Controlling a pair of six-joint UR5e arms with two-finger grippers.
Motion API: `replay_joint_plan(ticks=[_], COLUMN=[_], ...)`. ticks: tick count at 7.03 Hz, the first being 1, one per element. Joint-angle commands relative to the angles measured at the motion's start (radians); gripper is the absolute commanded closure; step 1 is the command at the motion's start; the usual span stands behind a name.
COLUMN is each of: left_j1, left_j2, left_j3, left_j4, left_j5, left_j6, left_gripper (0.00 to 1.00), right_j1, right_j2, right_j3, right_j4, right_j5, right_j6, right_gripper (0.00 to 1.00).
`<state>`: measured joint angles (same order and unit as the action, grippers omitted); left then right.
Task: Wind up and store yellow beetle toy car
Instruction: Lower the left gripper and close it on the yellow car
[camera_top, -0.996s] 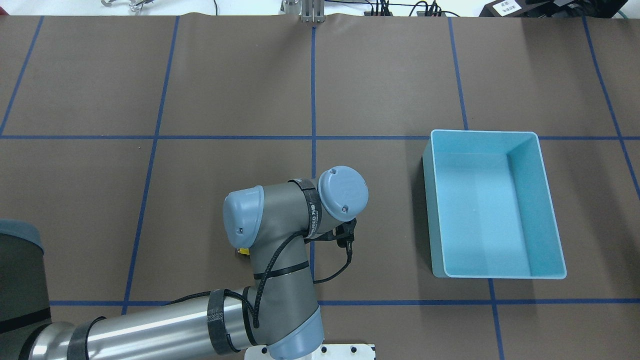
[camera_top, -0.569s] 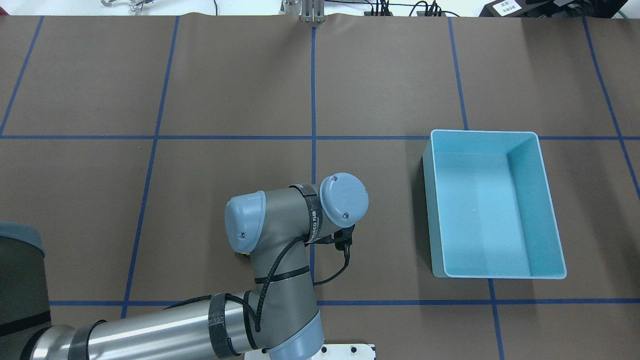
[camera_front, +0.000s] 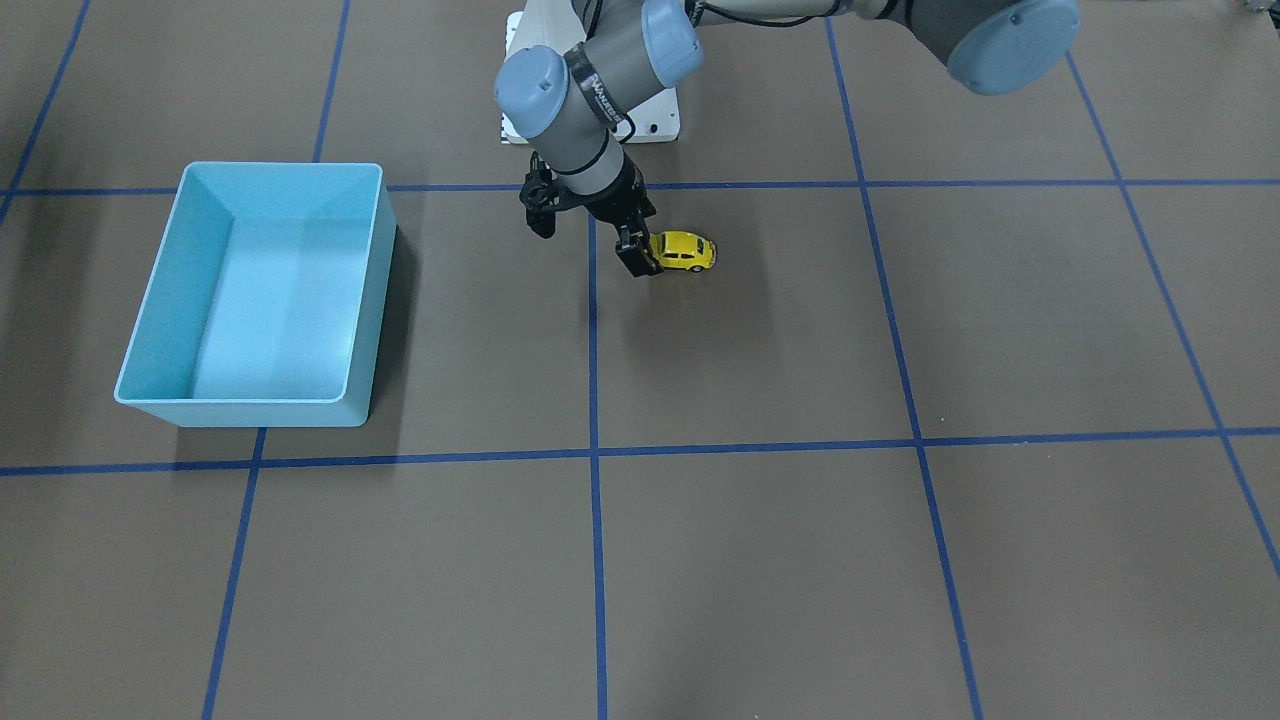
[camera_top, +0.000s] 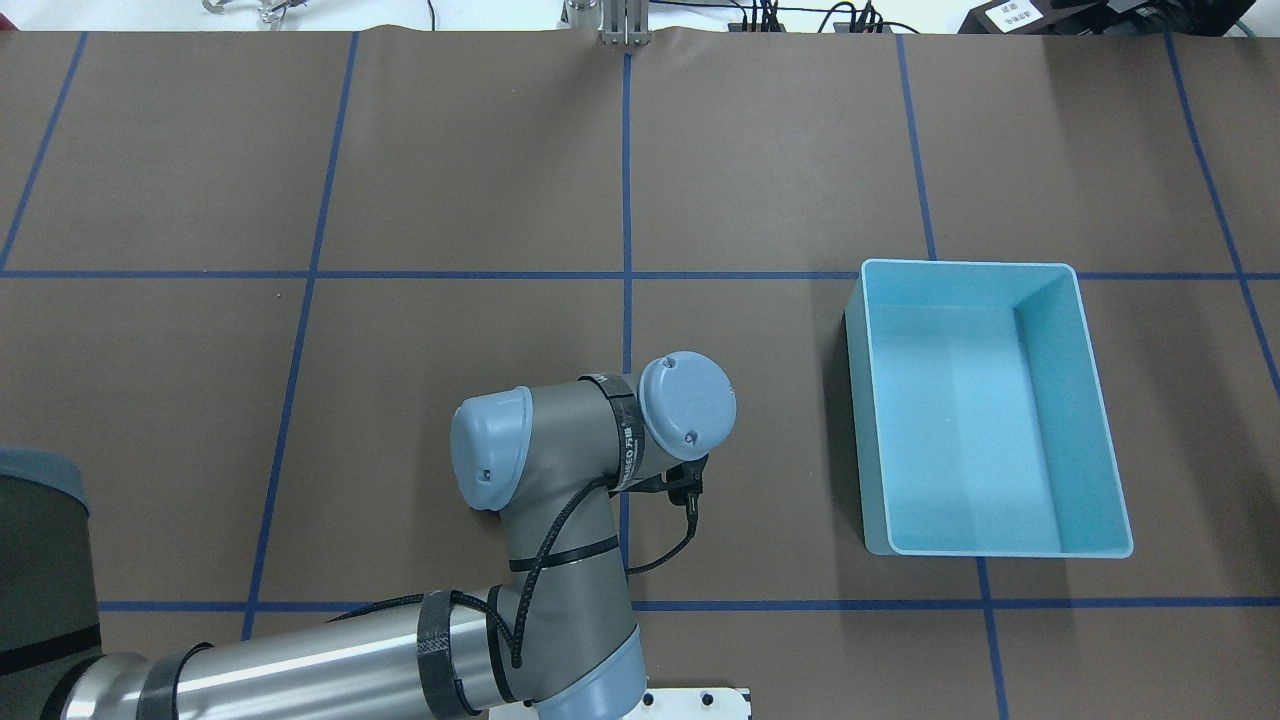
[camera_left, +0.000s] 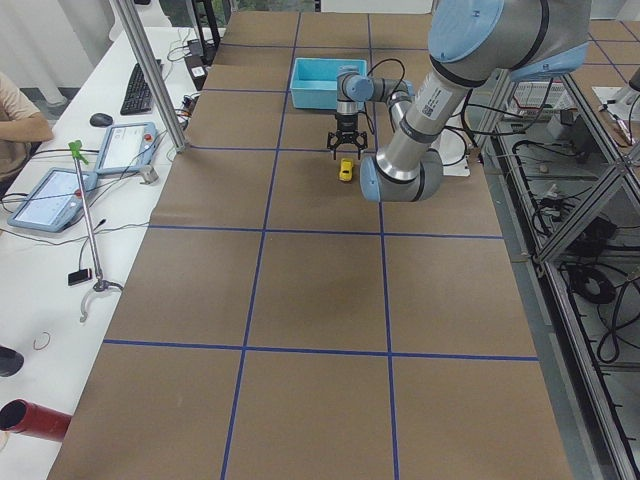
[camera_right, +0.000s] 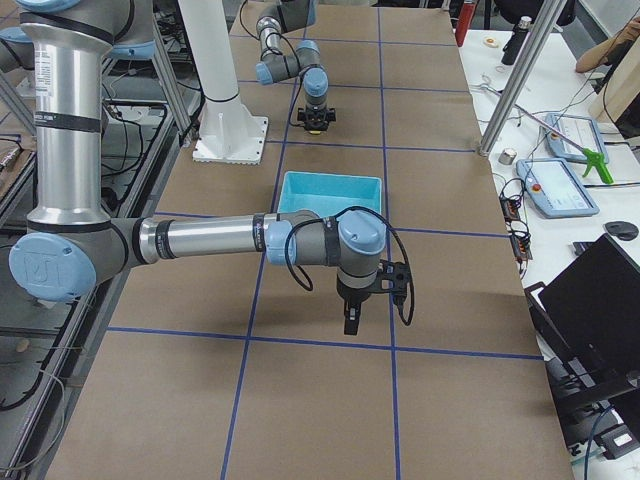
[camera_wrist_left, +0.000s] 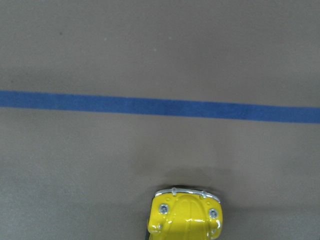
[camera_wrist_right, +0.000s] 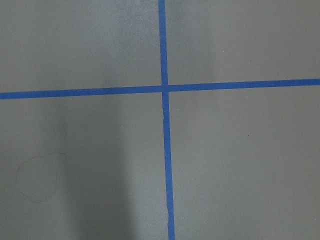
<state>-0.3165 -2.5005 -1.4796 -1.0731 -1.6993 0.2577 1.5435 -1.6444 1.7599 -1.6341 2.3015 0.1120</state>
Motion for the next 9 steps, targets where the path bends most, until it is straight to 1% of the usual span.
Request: replay_joint_plan(ticks=[1,5,6,7,9], left_j1=[0.005,0.007,0.007,0.007,0.007], left_j2=[0.002,0.009,0.009,0.009,0.009], left_j3=[0.005,0.021,0.022,0.024,0.025], left_j4=[-0.008,-0.042,-0.05,-0.053,-0.053], left_j5=[0.001,0.001,0.001,0.001,0.012], left_j6=[0.0,0.003,0.003,0.003,0.002], left_gripper=[0.02,0.04,0.09,0.25,0.63], right_j1=[0.012,0.018,0.018,0.018,0.018], right_j2=[0.002,0.0,-0.003,-0.003,-0.003], right_j3=[0.0,0.01,0.016,0.015,0.015], right_j4=[0.0,0.0,0.0,0.0,0.0], right_j5=[-0.004,-0.001,-0.001,-0.001,-0.001], right_j6=[-0.002,-0.002,-0.002,-0.002,-0.002], right_gripper=[0.0,0.0,0.0,0.0,0.0])
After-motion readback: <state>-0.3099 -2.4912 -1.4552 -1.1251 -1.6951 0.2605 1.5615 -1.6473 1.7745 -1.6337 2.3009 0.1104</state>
